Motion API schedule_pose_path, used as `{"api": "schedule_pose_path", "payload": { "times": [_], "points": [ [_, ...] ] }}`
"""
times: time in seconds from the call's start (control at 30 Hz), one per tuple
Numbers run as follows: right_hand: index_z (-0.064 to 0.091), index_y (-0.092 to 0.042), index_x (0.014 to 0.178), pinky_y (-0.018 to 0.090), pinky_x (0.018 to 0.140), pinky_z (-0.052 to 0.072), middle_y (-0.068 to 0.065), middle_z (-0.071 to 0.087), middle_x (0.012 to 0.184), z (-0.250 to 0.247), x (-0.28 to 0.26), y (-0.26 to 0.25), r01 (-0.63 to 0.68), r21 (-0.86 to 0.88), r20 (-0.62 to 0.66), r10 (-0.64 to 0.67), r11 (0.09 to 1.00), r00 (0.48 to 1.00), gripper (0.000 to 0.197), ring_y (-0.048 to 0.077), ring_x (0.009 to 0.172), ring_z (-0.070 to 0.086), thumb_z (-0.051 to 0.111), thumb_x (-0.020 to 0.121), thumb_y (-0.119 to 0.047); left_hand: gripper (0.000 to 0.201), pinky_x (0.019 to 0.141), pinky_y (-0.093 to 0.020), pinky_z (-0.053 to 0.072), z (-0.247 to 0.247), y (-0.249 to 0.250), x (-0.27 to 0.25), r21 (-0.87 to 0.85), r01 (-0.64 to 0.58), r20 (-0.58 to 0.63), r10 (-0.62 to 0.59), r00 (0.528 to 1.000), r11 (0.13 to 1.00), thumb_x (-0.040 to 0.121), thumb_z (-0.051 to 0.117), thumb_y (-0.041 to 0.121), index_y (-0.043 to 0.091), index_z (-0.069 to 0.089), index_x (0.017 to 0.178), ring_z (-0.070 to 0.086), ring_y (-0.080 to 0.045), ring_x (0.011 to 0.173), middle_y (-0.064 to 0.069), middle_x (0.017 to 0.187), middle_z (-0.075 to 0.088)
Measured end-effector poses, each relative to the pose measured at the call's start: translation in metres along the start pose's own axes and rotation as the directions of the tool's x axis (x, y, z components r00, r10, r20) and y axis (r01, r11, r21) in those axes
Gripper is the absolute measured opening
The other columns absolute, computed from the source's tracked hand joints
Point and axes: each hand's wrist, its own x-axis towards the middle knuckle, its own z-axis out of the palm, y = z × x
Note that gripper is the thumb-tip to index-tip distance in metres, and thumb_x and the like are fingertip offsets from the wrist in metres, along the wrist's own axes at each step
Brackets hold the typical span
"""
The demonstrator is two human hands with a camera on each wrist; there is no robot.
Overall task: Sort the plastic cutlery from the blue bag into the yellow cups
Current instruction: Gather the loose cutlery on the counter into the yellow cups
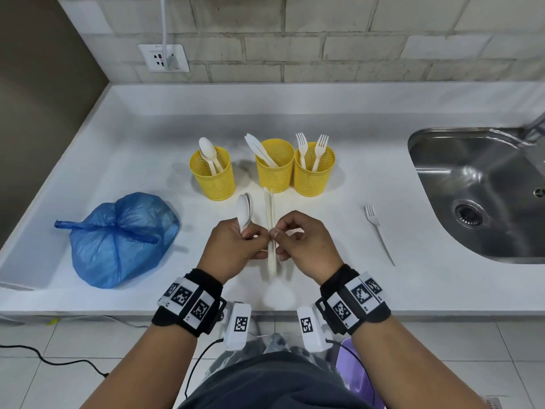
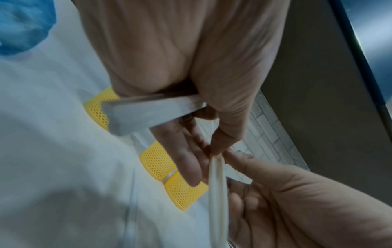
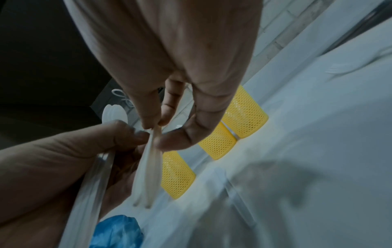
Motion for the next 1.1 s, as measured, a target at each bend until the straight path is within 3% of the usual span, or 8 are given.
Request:
{"api": "schedule_pose_path", "payload": {
  "times": [0.17, 0.37, 0.43, 0.53, 0.67, 0.8, 0.9, 1.1],
  "points": [
    [0.060, -0.004, 0.089, 0.033, 0.050, 0.050, 0.003, 0.061, 0.064, 0.000, 0.002, 0.000, -0.028, 0.089, -0.014, 0.030, 0.996, 0.999, 0.013, 0.020, 0.050, 0.060, 0.073, 0.091, -0.002, 0.026, 0.078, -0.041, 0.064, 0.004, 0.003, -0.005, 0.058, -0.013, 0.008, 0.013, 1.000, 0.998, 0.086, 0.075, 0.001, -0.018, 0.057, 0.080, 0.067, -0.022, 0.077, -0.014, 0.075, 0.062],
    [0.057, 0.001, 0.099, 0.031, 0.050, 0.053, 0.004, 0.063, 0.056, 0.003, 0.007, -0.004, -0.080, 0.183, -0.003, 0.082, 0.980, 0.997, 0.022, 0.025, 0.050, 0.061, 0.076, 0.089, -0.001, 0.038, 0.076, -0.036, 0.063, -0.002, 0.009, -0.009, 0.053, -0.016, 0.070, 0.013, 0.997, 0.998, 0.080, 0.077, 0.005, -0.023, 0.054, 0.091, 0.072, -0.026, 0.081, -0.017, 0.086, 0.076],
    [0.061, 0.000, 0.094, 0.031, 0.052, 0.055, 0.005, 0.063, 0.058, 0.004, 0.010, -0.006, -0.084, 0.189, 0.018, 0.082, 0.978, 0.996, 0.015, 0.022, 0.052, 0.064, 0.075, 0.089, -0.001, 0.031, 0.077, -0.039, 0.063, -0.005, 0.010, -0.010, 0.052, -0.014, 0.049, 0.012, 0.999, 0.999, 0.081, 0.077, 0.002, -0.015, 0.052, 0.076, 0.073, -0.032, 0.083, -0.021, 0.089, 0.075],
    [0.068, 0.002, 0.091, 0.034, 0.061, 0.060, 0.011, 0.066, 0.069, 0.005, 0.015, -0.009, -0.088, 0.178, 0.055, 0.080, 0.980, 0.995, 0.005, 0.020, 0.056, 0.068, 0.067, 0.095, 0.000, 0.047, 0.079, -0.042, 0.062, -0.010, 0.008, -0.009, -0.009, 0.000, -0.077, -0.001, 0.997, 1.000, 0.085, 0.071, -0.012, 0.011, 0.039, 0.059, 0.072, -0.028, 0.078, -0.010, 0.085, 0.072],
    [0.070, -0.011, 0.086, 0.036, 0.073, 0.059, 0.003, 0.070, 0.081, 0.009, 0.028, 0.002, -0.003, -0.231, -0.035, -0.005, 0.973, 0.999, 0.014, 0.024, 0.072, 0.072, 0.061, 0.096, -0.009, 0.055, 0.082, -0.043, 0.061, -0.017, 0.005, -0.008, -0.062, 0.002, -0.144, -0.011, 0.989, 0.998, 0.086, 0.068, -0.014, 0.020, 0.039, 0.053, 0.065, -0.025, 0.075, -0.005, 0.080, 0.069],
    [0.063, -0.006, 0.112, 0.038, 0.088, 0.048, 0.013, 0.058, 0.118, 0.019, 0.036, 0.013, 0.026, -0.767, 0.092, 0.070, 0.641, 0.993, 0.028, 0.033, 0.106, 0.060, 0.059, 0.100, -0.031, 0.061, 0.082, -0.044, 0.063, -0.020, 0.005, -0.010, -0.089, -0.012, -0.136, 0.000, 0.991, 0.996, 0.086, 0.068, -0.012, 0.024, 0.041, 0.046, 0.065, -0.030, 0.080, -0.013, 0.085, 0.065],
    [0.056, -0.006, 0.123, 0.041, 0.091, 0.048, 0.014, 0.049, 0.128, 0.032, 0.035, 0.016, -0.001, -0.852, 0.097, 0.159, 0.524, 0.983, 0.036, 0.035, 0.116, 0.056, 0.058, 0.100, -0.033, 0.061, 0.084, -0.047, 0.063, -0.020, 0.005, -0.011, -0.095, 0.000, -0.127, -0.012, 0.992, 0.995, 0.086, 0.069, -0.012, 0.024, 0.042, 0.045, 0.065, -0.030, 0.081, -0.011, 0.083, 0.067],
    [0.055, -0.004, 0.124, 0.036, 0.094, 0.048, 0.016, 0.057, 0.129, 0.042, 0.041, 0.015, -0.019, -0.875, 0.084, 0.191, 0.483, 0.978, 0.029, 0.034, 0.119, 0.060, 0.059, 0.096, -0.011, 0.060, 0.083, -0.048, 0.063, -0.024, 0.006, -0.011, -0.097, 0.009, -0.126, -0.022, 0.992, 0.995, 0.085, 0.071, -0.010, 0.023, 0.041, 0.046, 0.066, -0.030, 0.080, -0.008, 0.082, 0.068]
  ]
}}
